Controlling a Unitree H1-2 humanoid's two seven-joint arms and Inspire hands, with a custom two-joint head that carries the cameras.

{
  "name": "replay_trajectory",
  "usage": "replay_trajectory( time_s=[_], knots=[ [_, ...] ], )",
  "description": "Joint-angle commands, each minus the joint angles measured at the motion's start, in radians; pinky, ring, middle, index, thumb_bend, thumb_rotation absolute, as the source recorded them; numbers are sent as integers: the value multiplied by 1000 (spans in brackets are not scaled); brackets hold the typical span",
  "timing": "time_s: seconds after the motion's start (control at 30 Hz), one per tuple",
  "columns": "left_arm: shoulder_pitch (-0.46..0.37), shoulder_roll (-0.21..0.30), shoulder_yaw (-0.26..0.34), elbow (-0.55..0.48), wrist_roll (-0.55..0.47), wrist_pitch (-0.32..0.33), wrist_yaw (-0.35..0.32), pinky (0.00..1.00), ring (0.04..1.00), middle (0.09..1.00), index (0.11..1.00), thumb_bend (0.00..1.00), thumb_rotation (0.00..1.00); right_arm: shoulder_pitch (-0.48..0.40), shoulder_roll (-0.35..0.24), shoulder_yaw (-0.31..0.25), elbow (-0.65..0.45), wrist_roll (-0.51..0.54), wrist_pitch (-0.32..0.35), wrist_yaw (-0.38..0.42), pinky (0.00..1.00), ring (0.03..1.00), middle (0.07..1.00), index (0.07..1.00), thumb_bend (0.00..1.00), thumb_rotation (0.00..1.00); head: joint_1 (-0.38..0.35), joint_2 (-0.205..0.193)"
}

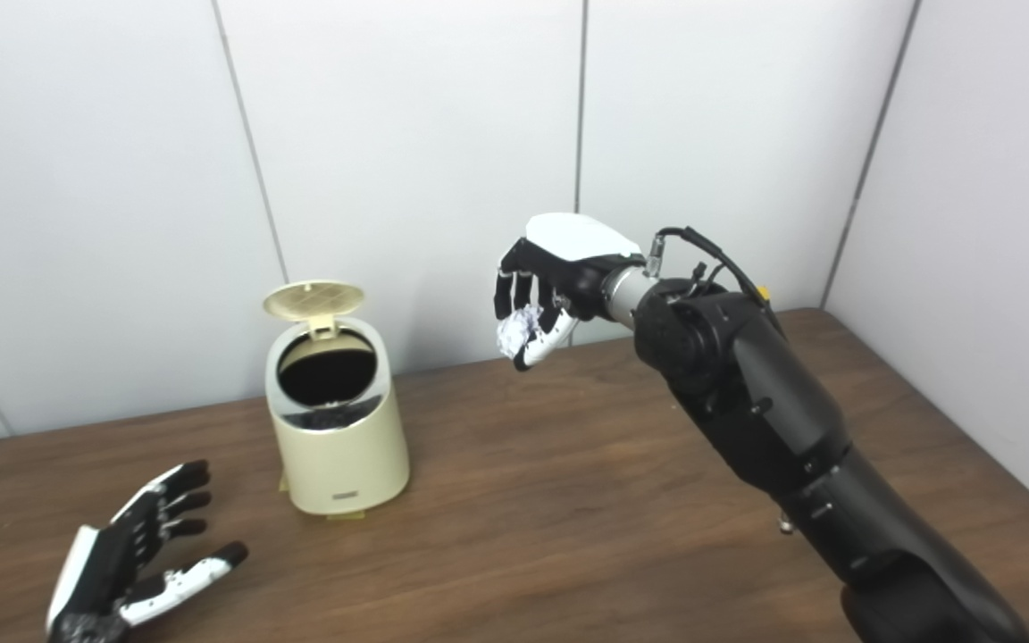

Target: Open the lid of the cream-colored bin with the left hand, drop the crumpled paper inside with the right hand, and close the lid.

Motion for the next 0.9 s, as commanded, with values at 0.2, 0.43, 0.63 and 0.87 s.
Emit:
replay_trajectory(
  time_s=[0.2, 0.43, 0.63, 0.87],
  knots=[
    [-10, -46, -28, 5, 31, -29, 29, 697, 815, 855, 871, 809, 185, -99, 80, 10, -8, -15, -2, -32, 346, 393, 506, 513, 515, 0, 63, -11],
    [-10, -68, -33, 7, 38, -24, 44, 640, 808, 859, 873, 827, 177, -119, 160, 44, 45, -23, -38, -85, 342, 374, 492, 534, 512, 0, 119, -14],
    [-12, -82, -45, 19, 43, -37, 56, 632, 817, 868, 875, 833, 197, -133, 212, 46, 134, 5, -126, -161, 311, 368, 488, 544, 510, 0, 153, -18],
    [-10, -92, -62, 5, 65, -11, 73, 636, 820, 872, 875, 838, 209, -159, 257, 62, 222, 8, -206, -233, 304, 368, 486, 536, 512, 0, 177, -19]
  ],
)
